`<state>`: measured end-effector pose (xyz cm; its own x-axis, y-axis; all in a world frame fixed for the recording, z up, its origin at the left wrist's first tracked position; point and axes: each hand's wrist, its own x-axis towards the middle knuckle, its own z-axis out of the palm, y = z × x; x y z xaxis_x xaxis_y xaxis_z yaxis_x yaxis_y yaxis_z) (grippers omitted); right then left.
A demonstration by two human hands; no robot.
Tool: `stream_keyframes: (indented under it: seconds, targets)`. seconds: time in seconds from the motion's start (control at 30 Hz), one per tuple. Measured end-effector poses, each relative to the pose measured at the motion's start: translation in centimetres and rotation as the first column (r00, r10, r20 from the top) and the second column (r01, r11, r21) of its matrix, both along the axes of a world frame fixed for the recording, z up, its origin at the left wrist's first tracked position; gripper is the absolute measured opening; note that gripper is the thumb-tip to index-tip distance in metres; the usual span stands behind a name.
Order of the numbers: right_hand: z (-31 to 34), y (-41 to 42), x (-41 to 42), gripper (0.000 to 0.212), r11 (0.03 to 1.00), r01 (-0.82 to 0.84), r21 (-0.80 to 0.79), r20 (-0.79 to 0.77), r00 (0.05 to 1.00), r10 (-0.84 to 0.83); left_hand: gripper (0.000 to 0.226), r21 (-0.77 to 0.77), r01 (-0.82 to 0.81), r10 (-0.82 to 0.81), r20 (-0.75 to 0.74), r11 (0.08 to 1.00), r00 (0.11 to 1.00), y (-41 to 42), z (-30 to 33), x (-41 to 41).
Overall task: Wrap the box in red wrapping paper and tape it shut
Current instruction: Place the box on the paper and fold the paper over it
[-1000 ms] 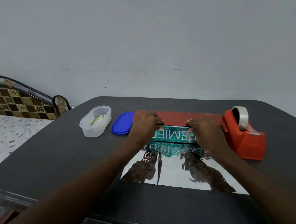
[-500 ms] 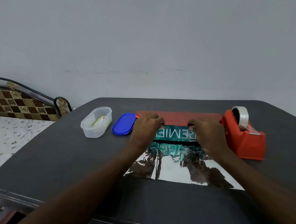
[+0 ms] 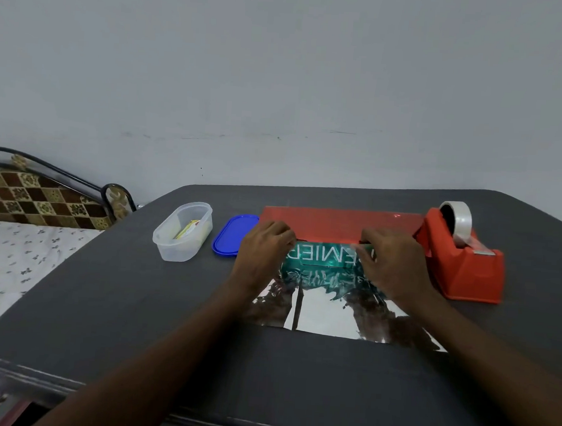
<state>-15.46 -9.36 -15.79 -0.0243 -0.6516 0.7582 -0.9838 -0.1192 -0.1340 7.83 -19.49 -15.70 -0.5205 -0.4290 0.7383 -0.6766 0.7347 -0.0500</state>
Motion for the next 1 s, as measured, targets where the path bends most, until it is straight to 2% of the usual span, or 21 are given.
stream_keyframes:
  seconds: [0.1,0.23,0.3,0.4,0.47,0.6,0.7,0.8,0.93,1.0]
  targets:
    - [0.1,-0.3,0.1,0.019,1.0,0.008,-0.011,0.045,0.999,-0.007,0.008,-0.002,0.001,-0.001,0.007,1.0,1.0,0.0,0.0,0.8]
    - [0.3,-0.5,0.4,0.015,0.999,0.041,0.022,0.099,0.994,-0.043,0.02,0.114,-0.016,0.026,-0.084,0.993,0.996,0.2,0.4,0.8]
    - [0.3,-0.7,0.5,0.017,0.998,0.056,0.043,0.107,0.992,-0.06,0.019,0.177,-0.026,0.051,-0.14,0.984,0.989,0.2,0.9,0.7]
    - [0.2,-0.8,0.6,0.017,0.996,0.076,0.046,0.125,0.989,-0.081,0.014,0.189,-0.023,0.058,-0.182,0.982,0.982,0.4,2.6,-0.4]
    - [0.2,-0.8,0.8,0.018,0.995,0.086,0.045,0.129,0.987,-0.091,0.015,0.203,0.006,0.024,-0.148,0.979,0.989,0.7,3.9,-1.9]
    - [0.1,-0.8,1.0,0.017,0.995,0.091,0.031,0.12,0.988,-0.094,0.014,0.253,0.092,-0.104,0.037,0.963,0.994,1.1,4.8,-5.3]
    - [0.1,-0.8,0.9,0.016,0.994,0.101,0.029,0.103,0.989,-0.103,0.013,0.293,0.082,-0.128,0.14,0.953,0.982,1.0,4.5,-6.0]
    - [0.1,-0.8,1.0,0.016,0.993,0.112,0.029,0.088,0.99,-0.114,0.012,0.297,0.055,-0.1,0.138,0.953,0.985,0.5,4.4,-5.2]
    - [-0.4,-0.6,2.6,0.022,0.975,0.216,0.057,0.072,0.973,-0.22,0.015,0.334,0.065,-0.106,0.106,0.941,0.989,0.5,4.5,-4.7]
    - [-1.0,-0.3,4.0,0.028,0.983,0.174,0.052,0.04,0.983,-0.177,0.013,0.351,0.067,-0.11,0.104,0.934,0.988,0.4,4.5,-4.8]
